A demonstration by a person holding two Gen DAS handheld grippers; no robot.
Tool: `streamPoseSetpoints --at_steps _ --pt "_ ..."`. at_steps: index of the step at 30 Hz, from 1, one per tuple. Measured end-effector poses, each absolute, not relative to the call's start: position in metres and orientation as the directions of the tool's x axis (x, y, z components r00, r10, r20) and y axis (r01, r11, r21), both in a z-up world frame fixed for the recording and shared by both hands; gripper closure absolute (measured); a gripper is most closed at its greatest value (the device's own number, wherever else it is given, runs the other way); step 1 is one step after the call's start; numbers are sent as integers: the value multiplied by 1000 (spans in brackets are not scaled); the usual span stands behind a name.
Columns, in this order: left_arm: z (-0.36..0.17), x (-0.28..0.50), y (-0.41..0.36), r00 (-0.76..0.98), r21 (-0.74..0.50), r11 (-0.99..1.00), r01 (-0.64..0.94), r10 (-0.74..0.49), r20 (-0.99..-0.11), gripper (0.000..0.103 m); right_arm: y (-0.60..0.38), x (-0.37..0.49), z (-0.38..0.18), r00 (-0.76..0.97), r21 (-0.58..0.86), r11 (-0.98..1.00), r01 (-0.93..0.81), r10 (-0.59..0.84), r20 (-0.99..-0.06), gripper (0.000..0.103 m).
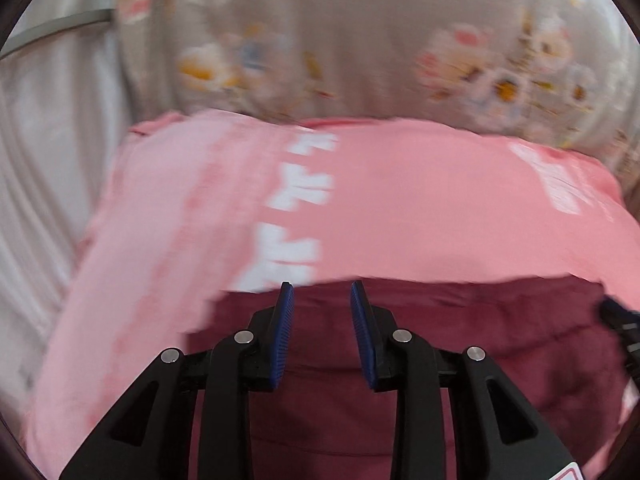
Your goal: Fold large clothes
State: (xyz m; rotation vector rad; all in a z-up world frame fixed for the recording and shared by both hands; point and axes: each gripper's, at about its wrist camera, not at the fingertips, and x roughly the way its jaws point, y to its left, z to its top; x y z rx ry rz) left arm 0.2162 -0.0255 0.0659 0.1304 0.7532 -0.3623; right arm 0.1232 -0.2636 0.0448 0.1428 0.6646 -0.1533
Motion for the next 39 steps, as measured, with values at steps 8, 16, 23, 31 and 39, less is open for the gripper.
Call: streamPoseSetpoints --at_steps 8,16,23,31,39 --pt "1 225 -103 586 49 902 430 -237 -775 73 -249 177 2 696 75 987 144 -47 -716 88" --pt "-22 227 -104 619 25 928 372 -227 -752 72 -273 187 -30 684 176 964 201 -10 -729 90" --pt "-27 228 -107 634 30 933 360 -220 -742 70 -267 191 -36 689 140 969 206 -42 -724 90" --pt "-30 230 -113 641 51 935 352 -201 -741 69 -271 192 -39 692 159 965 209 -31 -722 90" --pt "-30 230 -115 647 64 937 344 -187 -739 68 -273 192 -39 692 152 966 209 -36 -721 90"
